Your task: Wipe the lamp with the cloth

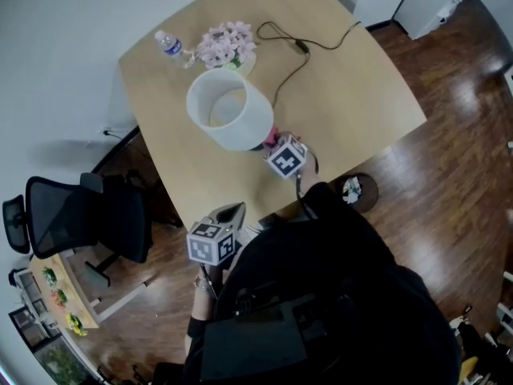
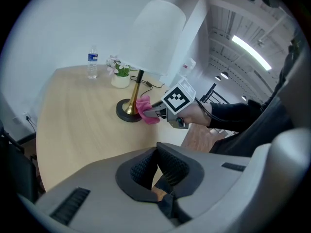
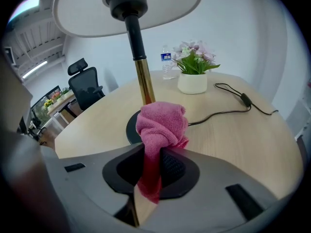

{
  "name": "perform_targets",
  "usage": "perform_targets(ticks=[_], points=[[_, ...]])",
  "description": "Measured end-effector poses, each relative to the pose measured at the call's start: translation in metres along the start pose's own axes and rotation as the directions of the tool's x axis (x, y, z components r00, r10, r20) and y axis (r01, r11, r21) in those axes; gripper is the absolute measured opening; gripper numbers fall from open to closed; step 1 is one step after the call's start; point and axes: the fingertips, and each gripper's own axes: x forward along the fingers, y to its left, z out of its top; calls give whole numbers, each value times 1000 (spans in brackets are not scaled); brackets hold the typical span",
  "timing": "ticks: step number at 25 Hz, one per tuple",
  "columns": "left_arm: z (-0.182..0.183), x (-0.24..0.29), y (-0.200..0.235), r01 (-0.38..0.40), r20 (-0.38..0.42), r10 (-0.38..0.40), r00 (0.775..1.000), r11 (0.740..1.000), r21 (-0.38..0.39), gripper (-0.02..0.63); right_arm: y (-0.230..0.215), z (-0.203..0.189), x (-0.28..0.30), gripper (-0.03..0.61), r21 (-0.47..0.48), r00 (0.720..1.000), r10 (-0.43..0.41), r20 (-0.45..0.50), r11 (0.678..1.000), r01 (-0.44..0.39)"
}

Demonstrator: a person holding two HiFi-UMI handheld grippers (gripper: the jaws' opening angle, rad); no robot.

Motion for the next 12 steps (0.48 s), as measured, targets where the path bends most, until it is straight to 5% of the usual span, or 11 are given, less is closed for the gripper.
perform_targets(ticks=[12], points=[[-28, -19, 20, 36, 69, -34, 997, 999, -28, 2, 23, 7, 8, 64, 2, 994, -106, -24, 994, 106]])
